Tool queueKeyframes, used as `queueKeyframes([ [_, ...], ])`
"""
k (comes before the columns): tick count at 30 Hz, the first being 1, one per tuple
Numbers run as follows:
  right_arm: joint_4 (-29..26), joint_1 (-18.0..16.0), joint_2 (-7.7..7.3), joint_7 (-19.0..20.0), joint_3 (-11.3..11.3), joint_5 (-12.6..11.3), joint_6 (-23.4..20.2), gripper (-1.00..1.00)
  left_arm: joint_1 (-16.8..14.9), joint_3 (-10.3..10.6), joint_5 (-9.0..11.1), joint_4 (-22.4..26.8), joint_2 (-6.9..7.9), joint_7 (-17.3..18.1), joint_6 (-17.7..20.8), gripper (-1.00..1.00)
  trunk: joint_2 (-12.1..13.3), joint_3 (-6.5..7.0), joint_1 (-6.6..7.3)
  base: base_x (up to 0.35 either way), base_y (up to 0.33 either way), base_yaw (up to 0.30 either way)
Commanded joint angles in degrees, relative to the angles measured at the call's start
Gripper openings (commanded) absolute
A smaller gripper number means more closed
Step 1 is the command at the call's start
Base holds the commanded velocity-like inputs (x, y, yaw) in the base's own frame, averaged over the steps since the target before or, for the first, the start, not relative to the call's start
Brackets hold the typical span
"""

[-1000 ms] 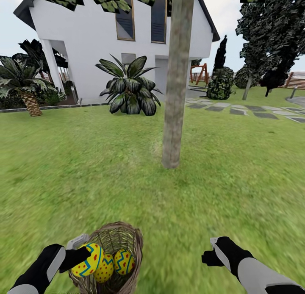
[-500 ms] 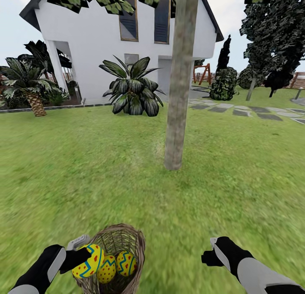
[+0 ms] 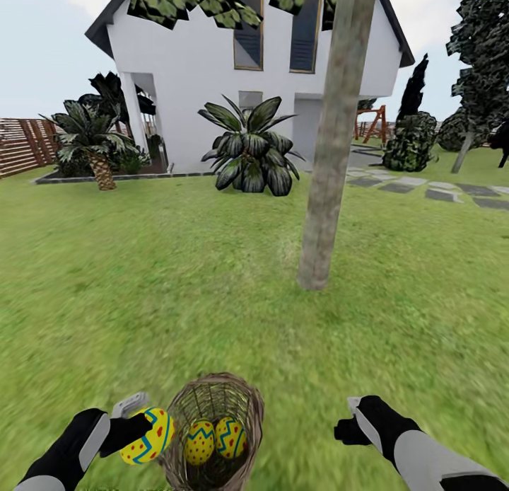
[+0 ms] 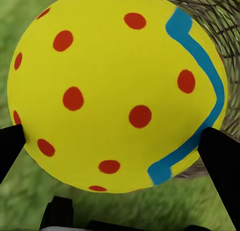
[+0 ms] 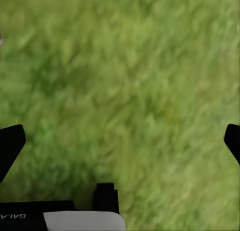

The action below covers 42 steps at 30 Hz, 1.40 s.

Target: Take the three Easter eggs out of the wicker basket on the lawn in the garden, then place them on the lawn next to a single tree (choose any tree) so that all three eggs are next to the same tree and none are left in the basket.

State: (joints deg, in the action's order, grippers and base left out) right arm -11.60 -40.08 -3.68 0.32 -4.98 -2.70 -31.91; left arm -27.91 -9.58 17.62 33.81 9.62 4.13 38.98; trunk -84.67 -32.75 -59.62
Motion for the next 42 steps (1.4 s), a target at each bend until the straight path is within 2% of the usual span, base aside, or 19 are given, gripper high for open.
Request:
queueKeyframes([
  [1,-0.10,0.00,0.16,0.00,-0.47,-0.28,-0.34,1.00,-0.04,-0.27,-0.22,0.03,-0.04,0.35,0.31,-1.00,0.39,0.13,0.23,0.000,0.000,0.259],
  [5,-0.09,0.00,0.64,-0.05,-0.47,-0.21,-0.32,1.00,-0.05,-0.27,-0.22,0.03,-0.04,0.35,0.31,-1.00,1.99,0.85,1.11,0.000,0.000,0.260],
  [42,-0.09,0.00,1.13,-0.05,-0.47,-0.22,-0.34,1.00,-0.04,-0.49,-0.14,0.11,0.27,0.42,0.31,-1.00,16.83,7.49,9.23,0.000,0.000,0.284],
])
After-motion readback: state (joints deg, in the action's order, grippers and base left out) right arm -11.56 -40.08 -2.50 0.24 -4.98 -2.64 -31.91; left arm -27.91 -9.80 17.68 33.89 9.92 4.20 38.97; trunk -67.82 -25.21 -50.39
